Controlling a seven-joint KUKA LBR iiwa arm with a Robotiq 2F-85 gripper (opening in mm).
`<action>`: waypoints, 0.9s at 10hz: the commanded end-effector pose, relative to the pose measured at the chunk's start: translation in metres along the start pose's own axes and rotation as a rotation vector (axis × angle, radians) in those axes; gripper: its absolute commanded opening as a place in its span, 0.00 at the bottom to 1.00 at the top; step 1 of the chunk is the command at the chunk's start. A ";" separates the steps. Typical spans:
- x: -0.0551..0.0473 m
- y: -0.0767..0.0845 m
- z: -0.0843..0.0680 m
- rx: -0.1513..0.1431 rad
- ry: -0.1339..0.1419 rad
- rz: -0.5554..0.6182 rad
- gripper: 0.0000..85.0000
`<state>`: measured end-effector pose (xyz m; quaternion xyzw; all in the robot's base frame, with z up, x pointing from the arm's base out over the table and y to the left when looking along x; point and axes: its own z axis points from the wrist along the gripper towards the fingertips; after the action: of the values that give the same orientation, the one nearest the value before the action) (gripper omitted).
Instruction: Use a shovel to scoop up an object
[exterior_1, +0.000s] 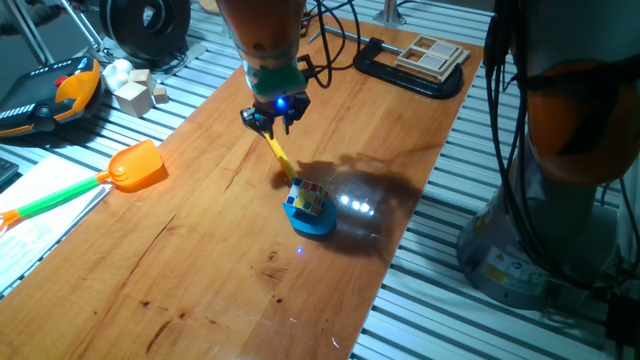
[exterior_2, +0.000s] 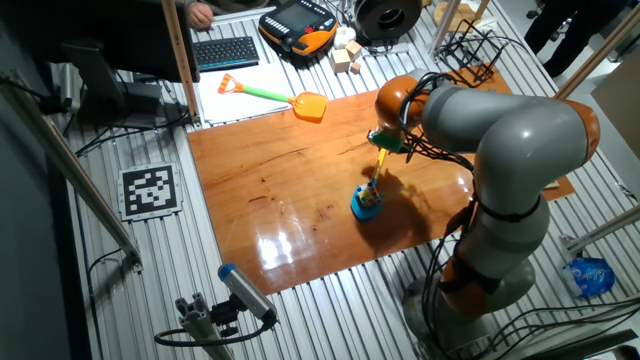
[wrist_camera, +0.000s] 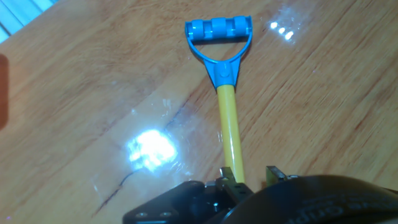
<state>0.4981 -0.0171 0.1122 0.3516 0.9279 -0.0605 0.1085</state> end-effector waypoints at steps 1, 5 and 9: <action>0.001 0.000 -0.001 -0.003 0.002 0.000 0.40; 0.004 0.001 -0.007 -0.010 0.026 -0.011 0.40; 0.006 -0.002 -0.011 -0.020 0.035 -0.019 0.40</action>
<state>0.4899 -0.0122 0.1223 0.3426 0.9338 -0.0446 0.0933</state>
